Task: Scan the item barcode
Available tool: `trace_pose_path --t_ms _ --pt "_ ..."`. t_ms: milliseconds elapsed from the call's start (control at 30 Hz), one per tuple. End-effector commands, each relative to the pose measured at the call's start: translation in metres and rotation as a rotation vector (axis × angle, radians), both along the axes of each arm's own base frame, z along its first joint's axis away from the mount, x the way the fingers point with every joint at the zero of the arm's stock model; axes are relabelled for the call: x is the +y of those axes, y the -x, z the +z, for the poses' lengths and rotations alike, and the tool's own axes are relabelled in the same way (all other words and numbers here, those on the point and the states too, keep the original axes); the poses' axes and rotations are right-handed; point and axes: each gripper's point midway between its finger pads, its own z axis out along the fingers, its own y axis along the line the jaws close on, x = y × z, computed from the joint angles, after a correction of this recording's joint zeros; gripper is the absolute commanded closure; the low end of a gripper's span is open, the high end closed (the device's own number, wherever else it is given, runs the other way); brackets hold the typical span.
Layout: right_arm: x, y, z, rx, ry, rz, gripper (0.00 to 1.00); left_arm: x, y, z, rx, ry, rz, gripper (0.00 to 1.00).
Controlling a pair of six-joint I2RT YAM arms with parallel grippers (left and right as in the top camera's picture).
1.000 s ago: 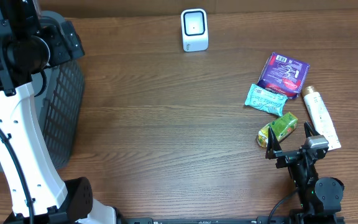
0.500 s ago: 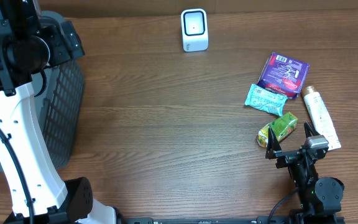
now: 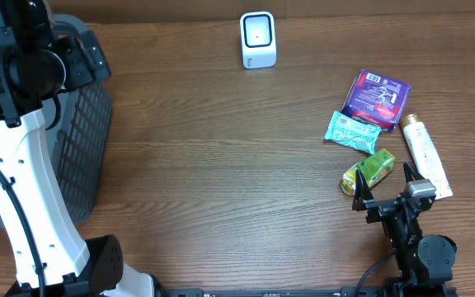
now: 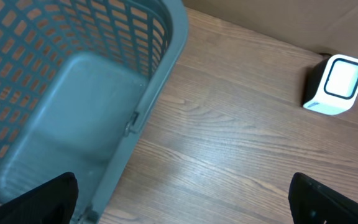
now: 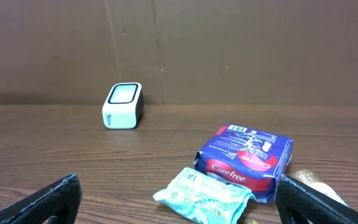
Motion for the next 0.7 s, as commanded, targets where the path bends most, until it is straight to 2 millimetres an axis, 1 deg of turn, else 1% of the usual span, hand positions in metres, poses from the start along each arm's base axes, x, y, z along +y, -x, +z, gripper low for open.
trace_pose_path --t_ms 0,133,200,300,333,367,467,533,667 --pt "0.002 0.0 -0.002 -0.005 0.001 0.008 0.0 -0.001 0.009 0.009 -0.028 -0.023 -0.015 0.0" --pt "0.002 0.0 -0.002 -0.005 0.001 0.008 0.0 -0.02 0.019 0.018 -0.113 -0.022 -0.112 0.0" --pt "0.002 0.0 -0.002 -0.005 0.001 0.008 0.0 -0.03 0.026 0.024 -0.189 -0.039 -0.161 0.0" --pt "0.002 0.0 -0.002 -0.005 0.001 0.008 0.0 -0.041 0.036 0.023 -0.287 -0.071 -0.227 0.01" --pt "0.002 0.0 -0.002 -0.005 0.001 0.008 0.0 -0.044 0.04 0.018 -0.321 -0.077 -0.243 0.0" --pt "0.002 0.0 -0.002 -0.005 0.001 0.008 0.0 -0.047 0.047 0.005 -0.367 -0.081 -0.256 0.0" --pt "0.002 0.0 -0.002 -0.005 0.001 0.008 0.0 -0.051 0.057 -0.023 -0.442 -0.098 -0.271 0.0" --pt "0.002 0.0 -0.002 -0.005 0.001 0.008 0.0 -0.058 0.064 -0.042 -0.501 -0.113 -0.312 0.01" --pt "0.002 0.0 -0.002 -0.005 0.0 0.008 0.0 -0.07 0.075 -0.074 -0.595 -0.147 -0.393 0.0"
